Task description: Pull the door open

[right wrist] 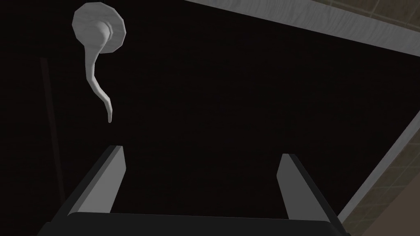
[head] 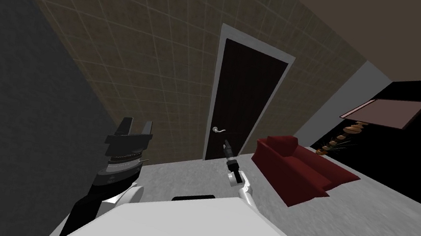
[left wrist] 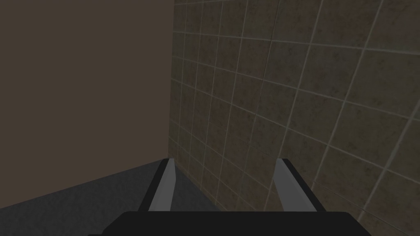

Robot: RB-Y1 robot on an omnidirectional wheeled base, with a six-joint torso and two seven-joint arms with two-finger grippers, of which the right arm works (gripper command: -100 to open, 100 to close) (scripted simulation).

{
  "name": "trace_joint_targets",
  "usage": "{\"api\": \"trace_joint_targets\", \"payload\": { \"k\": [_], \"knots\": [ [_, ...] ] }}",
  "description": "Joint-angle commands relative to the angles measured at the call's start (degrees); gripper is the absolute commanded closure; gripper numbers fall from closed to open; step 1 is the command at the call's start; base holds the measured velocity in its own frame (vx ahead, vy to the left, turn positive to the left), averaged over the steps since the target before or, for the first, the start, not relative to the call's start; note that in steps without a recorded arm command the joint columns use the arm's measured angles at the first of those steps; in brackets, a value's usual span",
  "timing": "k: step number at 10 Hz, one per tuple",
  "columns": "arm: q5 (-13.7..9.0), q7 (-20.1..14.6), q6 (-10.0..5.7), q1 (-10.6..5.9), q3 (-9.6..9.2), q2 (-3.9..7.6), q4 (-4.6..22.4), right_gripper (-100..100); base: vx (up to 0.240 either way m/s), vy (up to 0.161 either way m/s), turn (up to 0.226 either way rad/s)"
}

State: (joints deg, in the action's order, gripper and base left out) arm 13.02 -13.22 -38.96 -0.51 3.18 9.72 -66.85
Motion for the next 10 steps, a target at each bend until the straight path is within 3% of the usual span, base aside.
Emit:
{"api": "trace_joint_targets", "payload": {
  "k": [1, 4, 5, 9, 10],
  "knots": [
    [0.36, -0.72, -0.12, -1.02, 0.20, 0.49, 2.55, -100, 0.063, 0.016, 0.000],
    [0.94, -1.73, -0.68, -2.72, 0.56, 1.13, 6.61, -100, 0.063, 0.006, 0.001],
    [0.94, -1.73, -0.68, -2.72, 0.56, 1.13, 6.78, -100, 0.039, 0.003, 0.001],
    [1.99, -3.52, -1.67, -5.77, 1.21, 2.26, 14.01, -100, 0.085, 0.007, 0.001],
    [1.99, -3.52, -1.67, -5.77, 1.21, 2.26, 14.36, -100, 0.067, 0.006, 0.001]
  ]
}}
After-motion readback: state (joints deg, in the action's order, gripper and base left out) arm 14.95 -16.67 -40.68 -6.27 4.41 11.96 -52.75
